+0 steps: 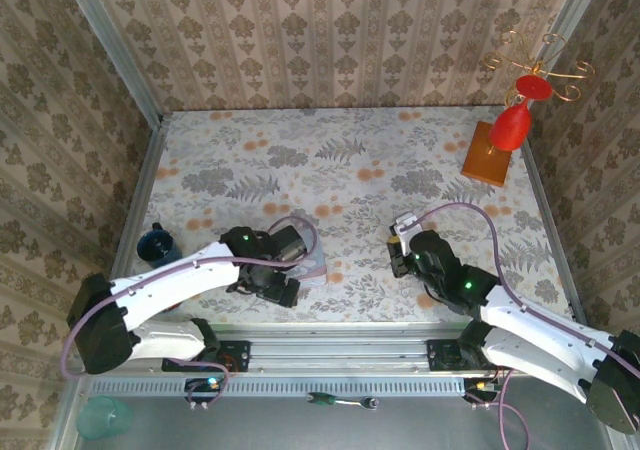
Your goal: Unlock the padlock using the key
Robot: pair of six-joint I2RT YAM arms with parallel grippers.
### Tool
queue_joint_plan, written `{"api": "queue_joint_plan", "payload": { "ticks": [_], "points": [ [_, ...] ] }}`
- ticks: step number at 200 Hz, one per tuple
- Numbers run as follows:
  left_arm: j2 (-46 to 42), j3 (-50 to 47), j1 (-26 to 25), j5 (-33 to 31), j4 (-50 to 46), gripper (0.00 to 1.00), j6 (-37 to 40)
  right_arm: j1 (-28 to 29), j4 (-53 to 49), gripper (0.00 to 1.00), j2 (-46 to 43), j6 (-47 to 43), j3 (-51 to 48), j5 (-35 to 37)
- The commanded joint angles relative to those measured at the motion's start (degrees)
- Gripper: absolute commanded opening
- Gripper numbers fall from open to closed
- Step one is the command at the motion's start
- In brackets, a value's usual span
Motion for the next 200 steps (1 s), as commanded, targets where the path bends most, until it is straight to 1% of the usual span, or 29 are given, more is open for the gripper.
{"api": "queue_joint_plan", "payload": {
  "ticks": [1, 23, 43, 87, 134, 152, 177, 200],
  "points": [
    [3.0, -1.2, -0.4, 0.6, 0.6, 1.0, -5.2, -0.2, 4.8, 0.0, -2.6, 0.1, -1.1, 1.5],
    [4.3, -1.4, -0.2, -2.0, 4.4, 1.0, -6.8, -0.2, 5.3, 0.0, -4.2, 0.4, -1.8, 0.7],
    [4.4, -2.6, 1.2, -2.5, 9.7, 1.0, -6.7, -0.3, 5.5, 0.0, -4.2, 0.5, -1.9, 0.2],
    [4.9, -4.9, 5.9, -0.5, 19.4, 0.91, -5.6, -0.4, 6.6, 0.0, -3.4, 1.0, -2.3, -0.3],
    [11.2, 0.7, 7.0, -3.0, 22.5, 0.89, -2.6, -1.0, 8.3, 0.0, -2.9, 1.4, -3.1, -1.1],
    [13.9, 2.7, 8.5, -3.9, 23.7, 0.88, -1.0, -1.4, 8.9, 0.0, -2.8, 1.5, -3.4, -1.2],
    [16.8, 6.1, 10.5, -7.0, 24.7, 0.87, 2.7, -2.1, 9.7, 0.0, -2.8, 1.8, -4.0, -2.0],
    [18.5, 8.2, 12.8, -8.0, 27.1, 0.87, 6.0, -2.6, 9.8, 0.0, -2.9, 2.1, -4.1, -2.5]
  ]
}}
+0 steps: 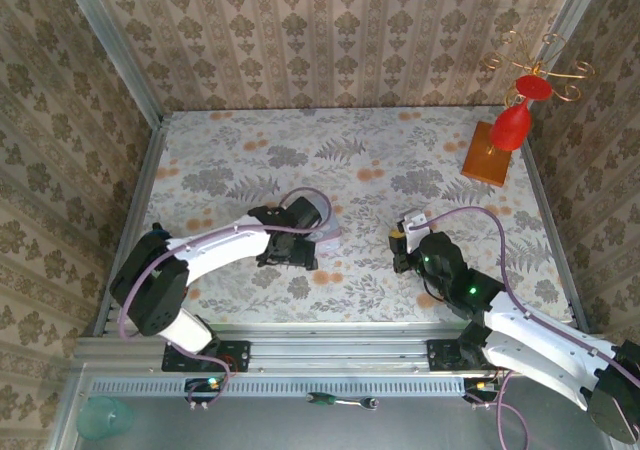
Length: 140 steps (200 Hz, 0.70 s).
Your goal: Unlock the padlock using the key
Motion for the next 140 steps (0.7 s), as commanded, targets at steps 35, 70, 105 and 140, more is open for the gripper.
{"api": "queue_joint_plan", "payload": {
  "ticks": [35, 70, 105, 140],
  "points": [
    [-0.1, 3.2, 3.4, -7.5, 3.7, 0.89, 4.3, -1.1, 1.4, 0.0, -1.3, 1.3, -1.5, -1.4],
    [-6.4, -2.1, -2.9, -11.2, 8.3, 0.91, 0.8, -1.6, 1.4, 0.0, -2.2, 2.0, -1.9, -2.2],
    [-13.6, -13.2, -7.7, -9.1, 26.3, 0.91, -2.4, -1.7, 1.4, 0.0, -2.5, 2.4, -2.0, -3.0],
    [-15.7, -20.7, -7.9, -9.3, 37.9, 0.89, -4.3, -2.0, 1.4, 0.0, -3.6, 2.8, -2.5, -3.1]
  ]
}}
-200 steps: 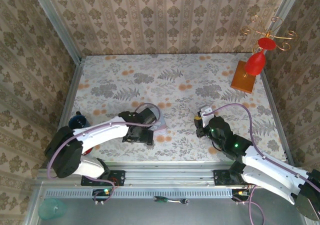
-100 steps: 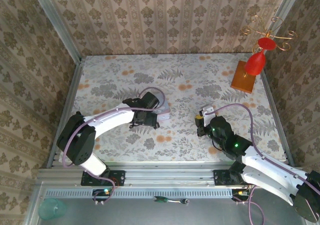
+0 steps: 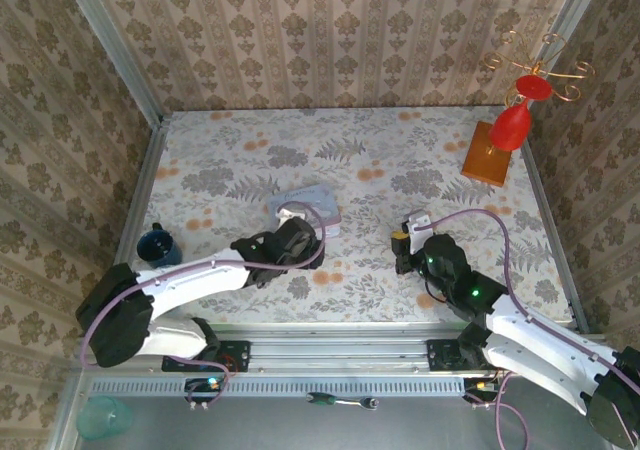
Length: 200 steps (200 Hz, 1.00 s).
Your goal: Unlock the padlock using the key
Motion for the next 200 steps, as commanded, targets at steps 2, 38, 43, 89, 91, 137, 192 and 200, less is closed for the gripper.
{"api": "queue_joint_plan", "payload": {
  "ticks": [2, 38, 43, 89, 91, 137, 192, 200],
  "points": [
    [-0.8, -3.3, -0.1, -0.6, 11.5, 0.89, -2.6, -0.4, 1.2, 0.0, -1.4, 0.9, -0.8, -0.8],
    [2.4, -4.8, -0.1, 1.5, 18.2, 0.86, -1.1, -0.6, 0.9, 0.0, -1.9, 1.0, -0.9, -0.8],
    [3.0, -4.7, -0.1, 1.3, 18.4, 0.86, -1.1, -0.6, 0.8, 0.0, -2.1, 1.0, -0.9, -0.9],
    [9.4, -4.2, 1.6, -0.2, 22.5, 0.81, -0.9, -0.8, 0.6, 0.0, -3.0, 1.2, -1.2, -0.9],
    [9.5, -4.2, 1.8, -0.2, 22.7, 0.8, -0.8, -0.8, 0.5, 0.0, -3.0, 1.1, -1.1, -0.9],
    [12.4, -3.6, 3.6, 0.1, 25.8, 0.71, -0.5, -0.8, 0.2, 0.0, -3.7, 1.3, -1.1, -1.2],
    [12.9, -6.1, 5.1, 1.0, 28.2, 0.61, -2.0, -0.8, 0.7, 0.0, -3.4, 1.2, -1.2, -1.3],
    [13.1, -6.5, 5.3, 1.3, 28.6, 0.59, -2.0, -0.8, 0.8, 0.0, -3.1, 1.2, -1.1, -1.4]
  ]
}}
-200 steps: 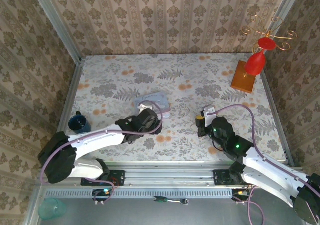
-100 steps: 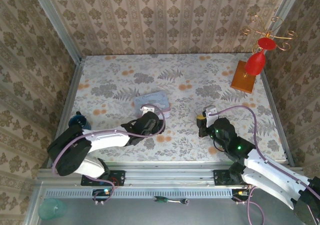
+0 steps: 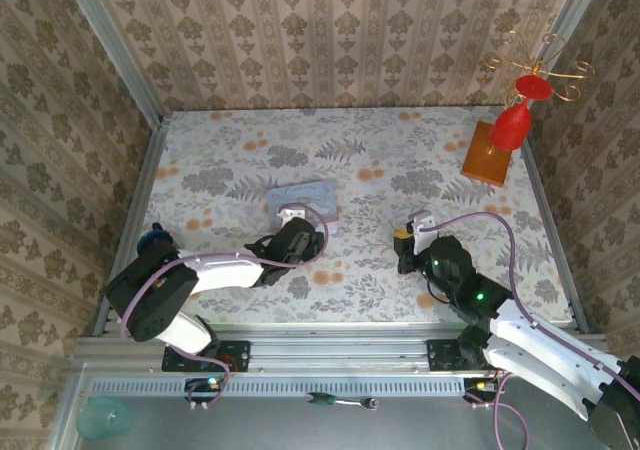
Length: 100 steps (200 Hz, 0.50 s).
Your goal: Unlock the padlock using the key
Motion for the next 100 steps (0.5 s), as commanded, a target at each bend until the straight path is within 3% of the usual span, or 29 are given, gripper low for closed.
{"api": "queue_joint_plan", "payload": {
  "ticks": [1, 62, 100],
  "points": [
    [1.1, -1.5, 1.0, 0.5, 3.2, 0.59, -0.7, -0.4, 0.7, 0.0, 0.0, 1.0, -0.4, -0.9],
    [3.6, -1.4, 1.3, 2.5, 4.7, 0.51, 0.2, -0.4, 0.9, 0.0, 0.7, 0.9, -0.2, -1.1],
    [3.6, -2.2, 1.9, 3.5, 6.5, 0.39, 1.0, -0.4, 1.0, 0.0, 0.6, 1.0, -0.2, -1.0]
  ]
}}
